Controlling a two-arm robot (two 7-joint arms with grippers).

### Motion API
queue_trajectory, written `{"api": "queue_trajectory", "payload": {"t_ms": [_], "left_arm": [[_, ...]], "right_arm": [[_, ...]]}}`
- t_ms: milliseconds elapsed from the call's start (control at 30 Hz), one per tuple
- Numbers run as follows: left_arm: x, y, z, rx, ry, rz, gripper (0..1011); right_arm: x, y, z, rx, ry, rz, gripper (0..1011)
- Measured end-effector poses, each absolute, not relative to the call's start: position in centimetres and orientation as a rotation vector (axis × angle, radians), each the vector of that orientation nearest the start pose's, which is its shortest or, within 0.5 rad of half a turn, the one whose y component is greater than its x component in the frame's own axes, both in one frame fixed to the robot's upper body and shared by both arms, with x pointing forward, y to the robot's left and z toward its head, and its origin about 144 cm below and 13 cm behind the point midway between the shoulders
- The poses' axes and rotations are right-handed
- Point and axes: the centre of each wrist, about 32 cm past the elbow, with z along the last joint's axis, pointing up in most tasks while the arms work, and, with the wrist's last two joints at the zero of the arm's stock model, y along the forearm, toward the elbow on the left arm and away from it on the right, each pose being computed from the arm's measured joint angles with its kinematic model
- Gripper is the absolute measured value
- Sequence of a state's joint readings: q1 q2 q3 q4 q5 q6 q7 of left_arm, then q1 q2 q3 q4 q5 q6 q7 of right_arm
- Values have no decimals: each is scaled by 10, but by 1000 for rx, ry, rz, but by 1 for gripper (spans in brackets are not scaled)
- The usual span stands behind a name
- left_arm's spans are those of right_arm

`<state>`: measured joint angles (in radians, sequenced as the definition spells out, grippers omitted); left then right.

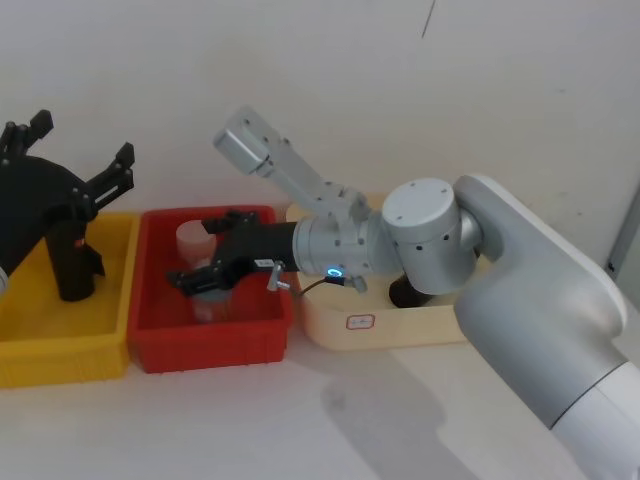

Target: Pick up the garbage bag with the one hand and transfer it to the other hand.

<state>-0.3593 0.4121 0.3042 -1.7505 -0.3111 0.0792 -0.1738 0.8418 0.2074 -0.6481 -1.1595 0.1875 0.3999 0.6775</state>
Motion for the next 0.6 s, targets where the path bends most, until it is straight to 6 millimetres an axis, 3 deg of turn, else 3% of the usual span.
{"api": "queue_trajectory", "payload": {"t_ms": [600], "left_arm": [[514, 235, 1306, -108, -368, 1057, 1001]], "right_arm": [[642, -126, 1304, -468, -65, -538, 1002]]}}
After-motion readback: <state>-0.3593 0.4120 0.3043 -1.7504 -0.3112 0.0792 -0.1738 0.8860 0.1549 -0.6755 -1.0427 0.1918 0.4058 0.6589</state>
